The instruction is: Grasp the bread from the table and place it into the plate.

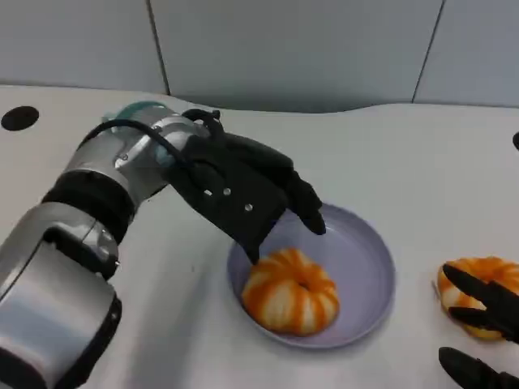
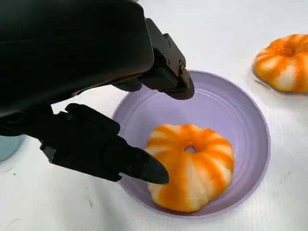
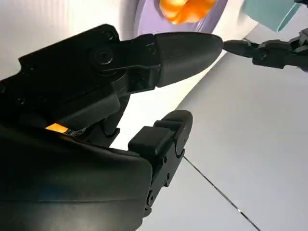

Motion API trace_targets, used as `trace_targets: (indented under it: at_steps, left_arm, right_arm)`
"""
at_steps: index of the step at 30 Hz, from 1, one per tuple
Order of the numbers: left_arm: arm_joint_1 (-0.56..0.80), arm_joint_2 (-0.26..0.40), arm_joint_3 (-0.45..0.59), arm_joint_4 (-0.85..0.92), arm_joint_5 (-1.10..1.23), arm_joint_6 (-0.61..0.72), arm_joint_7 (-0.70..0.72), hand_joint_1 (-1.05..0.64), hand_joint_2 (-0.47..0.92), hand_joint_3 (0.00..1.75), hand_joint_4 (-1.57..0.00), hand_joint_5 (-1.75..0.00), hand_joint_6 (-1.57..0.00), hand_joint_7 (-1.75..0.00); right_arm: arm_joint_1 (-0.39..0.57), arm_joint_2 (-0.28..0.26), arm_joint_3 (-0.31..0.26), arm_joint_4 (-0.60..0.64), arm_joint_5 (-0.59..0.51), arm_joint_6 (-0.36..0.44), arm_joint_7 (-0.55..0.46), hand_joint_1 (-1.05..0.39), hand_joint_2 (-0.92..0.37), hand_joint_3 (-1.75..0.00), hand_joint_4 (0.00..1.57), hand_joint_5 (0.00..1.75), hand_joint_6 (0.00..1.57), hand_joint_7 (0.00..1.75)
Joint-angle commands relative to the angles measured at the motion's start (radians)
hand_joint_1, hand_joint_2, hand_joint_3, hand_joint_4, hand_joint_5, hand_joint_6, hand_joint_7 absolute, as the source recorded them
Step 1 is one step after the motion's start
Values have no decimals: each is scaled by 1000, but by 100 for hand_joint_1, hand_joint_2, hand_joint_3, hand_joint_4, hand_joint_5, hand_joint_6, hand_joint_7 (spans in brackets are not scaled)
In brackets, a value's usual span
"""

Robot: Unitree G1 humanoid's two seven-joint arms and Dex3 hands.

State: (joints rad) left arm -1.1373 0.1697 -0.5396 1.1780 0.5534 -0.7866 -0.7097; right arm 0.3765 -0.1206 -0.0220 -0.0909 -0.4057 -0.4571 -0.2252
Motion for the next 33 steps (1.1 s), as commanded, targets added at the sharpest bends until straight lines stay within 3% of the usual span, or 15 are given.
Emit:
trace_targets:
  at_steps: [1, 7, 15, 25, 27, 29, 33]
  left_arm:
    - [-28, 26, 29, -12, -40, -18, -27, -65, 92, 1, -5, -32, -39, 0]
    - [23, 99, 175, -24, -257, -45, -211, -64, 92, 1, -6, -32, -33, 0]
    - [201, 181, 402, -75, -586, -25, -444, -66, 92, 8, -1, -32, -18, 0]
    - [471, 258, 538, -314, -713, 110, -377, -66, 92, 12, -12, -36, -24, -3]
    - [521, 262, 558, -350, -730, 129, -359, -66, 92, 11, -20, -46, -30, -4]
    - [569, 268, 569, -383, -730, 155, -333, -65, 92, 11, -11, -72, -33, -3]
    - [647, 263, 587, -419, -738, 197, -291, -64, 92, 12, -17, -80, -40, -4]
  right_arm:
    - [0, -4, -3, -3, -6, 2, -12, -37, -92, -34, 83, 23, 65, 0]
    - [1, 2, 0, -6, -6, -1, -17, -36, -92, -33, 85, 23, 66, 0]
    - [-3, -14, -12, 16, 0, -19, -26, -36, -92, -33, 86, 26, 66, 0]
    - [-12, -35, -27, 45, 31, -37, -8, -38, -92, -34, 81, 26, 66, 0]
    - [-15, -35, -28, 49, 33, -35, -6, -38, -92, -34, 82, 27, 66, 0]
    - [-17, -32, -29, 47, 28, -24, -7, -38, -92, -34, 82, 27, 66, 0]
    - [-29, -35, -29, 64, 25, -34, -12, -38, -92, -34, 81, 28, 66, 0]
